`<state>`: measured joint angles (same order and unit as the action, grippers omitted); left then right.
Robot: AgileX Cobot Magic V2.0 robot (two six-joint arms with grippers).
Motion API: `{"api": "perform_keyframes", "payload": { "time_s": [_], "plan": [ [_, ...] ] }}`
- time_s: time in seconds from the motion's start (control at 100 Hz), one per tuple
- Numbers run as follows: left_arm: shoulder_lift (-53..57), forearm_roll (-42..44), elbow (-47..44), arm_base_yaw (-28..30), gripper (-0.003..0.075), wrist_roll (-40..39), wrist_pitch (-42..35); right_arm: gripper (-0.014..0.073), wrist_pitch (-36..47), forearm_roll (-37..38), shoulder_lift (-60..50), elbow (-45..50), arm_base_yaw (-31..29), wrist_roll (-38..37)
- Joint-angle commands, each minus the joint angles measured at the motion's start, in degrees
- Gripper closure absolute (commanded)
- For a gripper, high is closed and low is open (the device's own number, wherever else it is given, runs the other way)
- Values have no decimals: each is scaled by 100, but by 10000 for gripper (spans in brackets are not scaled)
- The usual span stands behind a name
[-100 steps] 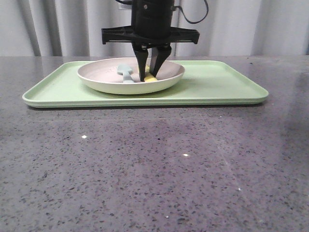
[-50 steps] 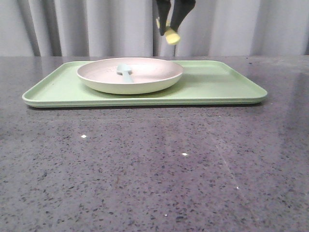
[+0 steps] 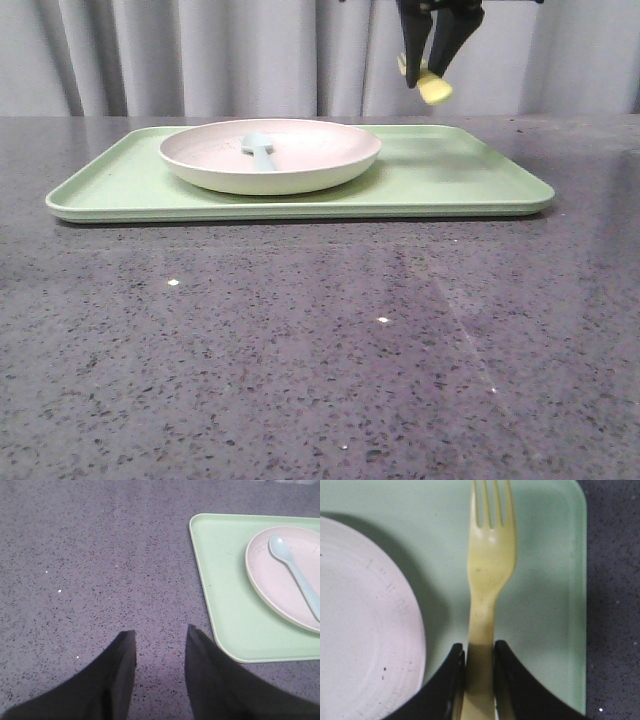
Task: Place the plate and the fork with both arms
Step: 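Lift the fork out of the plate and carry it beside the plate, then lower the fork onto the tray beside the plate and release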
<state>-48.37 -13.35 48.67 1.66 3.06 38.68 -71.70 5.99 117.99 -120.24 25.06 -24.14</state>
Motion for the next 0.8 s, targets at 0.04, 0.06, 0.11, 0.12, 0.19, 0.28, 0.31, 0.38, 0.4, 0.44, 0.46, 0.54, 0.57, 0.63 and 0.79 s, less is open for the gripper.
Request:
{"api": "perform_keyframes", "payload": {
  "time_s": [0.04,0.06,0.11,0.12,0.19,0.28,0.31,0.38,0.4,0.44,0.46,0.54,0.57,0.63,0.79],
  "plan": [
    [54,-69,156,7,483,-46,-335,557,-494,166,-331,128,-27,0],
    [54,-69,156,7,483,-46,-335,557,-480,166,-316,170,-27,0],
    [54,-69,156,7,483,-46,-335,557,-478,166,-270,217,-27,0],
    [54,-69,156,7,483,-46,-335,557,-478,166,-251,224,-27,0],
    [54,-69,156,7,483,-46,-335,557,-492,166,-161,231,-27,0],
    [54,-69,156,7,483,-46,-335,556,-517,161,-79,231,-27,0],
    [54,-69,156,7,483,-46,-335,556,-517,132,-67,231,-27,0],
    [54,-69,156,7,483,-46,-335,555,-493,103,-60,235,-27,0],
    [54,-69,156,7,483,-46,-335,553,-490,103,-60,235,-27,0],
    [54,-69,156,7,483,-46,-335,540,-479,103,-60,235,-27,0],
    [54,-69,156,7,483,-46,-335,526,-479,103,-60,235,-27,0],
    [54,-69,156,7,483,-46,-335,442,-479,103,-60,235,-27,0],
    [54,-69,156,7,483,-46,-335,404,-479,103,-60,235,-27,0],
    [54,-69,156,7,483,-46,-335,338,-485,103,-60,235,-27,0],
    [54,-69,156,7,483,-46,-335,316,-490,103,-71,235,-27,0]
  ]
}}
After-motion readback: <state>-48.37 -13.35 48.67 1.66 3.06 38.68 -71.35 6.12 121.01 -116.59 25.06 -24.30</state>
